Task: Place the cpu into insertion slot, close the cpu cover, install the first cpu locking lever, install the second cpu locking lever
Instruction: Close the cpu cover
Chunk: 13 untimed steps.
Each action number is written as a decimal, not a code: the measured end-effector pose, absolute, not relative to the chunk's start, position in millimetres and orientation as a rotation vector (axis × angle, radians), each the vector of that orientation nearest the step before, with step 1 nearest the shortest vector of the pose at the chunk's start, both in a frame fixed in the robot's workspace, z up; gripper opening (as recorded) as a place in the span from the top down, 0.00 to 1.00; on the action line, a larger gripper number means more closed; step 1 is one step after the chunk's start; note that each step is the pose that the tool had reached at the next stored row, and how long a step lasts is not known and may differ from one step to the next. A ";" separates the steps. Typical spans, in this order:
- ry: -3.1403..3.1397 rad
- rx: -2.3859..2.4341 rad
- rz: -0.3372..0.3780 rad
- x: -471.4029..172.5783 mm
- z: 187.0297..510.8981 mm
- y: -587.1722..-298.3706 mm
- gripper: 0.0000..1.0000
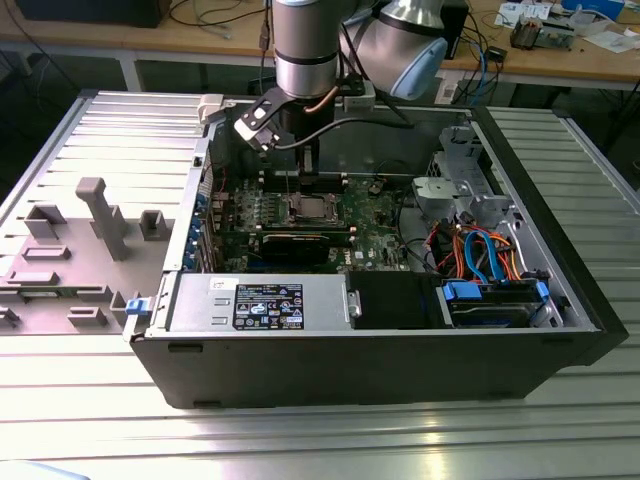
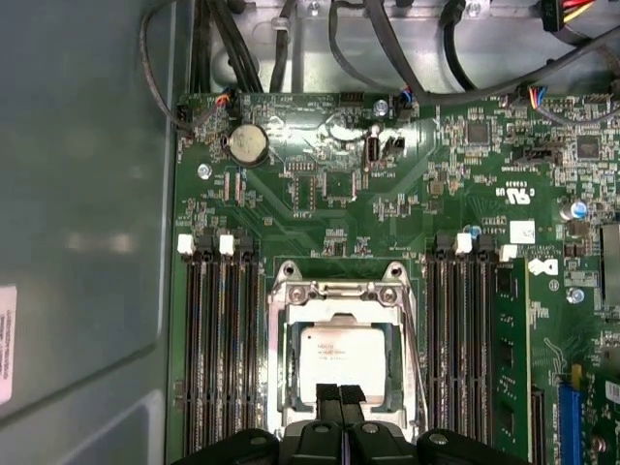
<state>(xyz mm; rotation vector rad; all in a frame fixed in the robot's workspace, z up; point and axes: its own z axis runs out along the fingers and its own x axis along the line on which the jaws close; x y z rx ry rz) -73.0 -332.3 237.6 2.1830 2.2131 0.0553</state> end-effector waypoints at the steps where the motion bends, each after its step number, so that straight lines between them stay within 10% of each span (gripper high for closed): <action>1: 2.213 2.183 0.055 -75.4 237.1 -332.3 0.89; 13: 2.213 2.183 0.055 -78.2 235.8 -332.3 0.89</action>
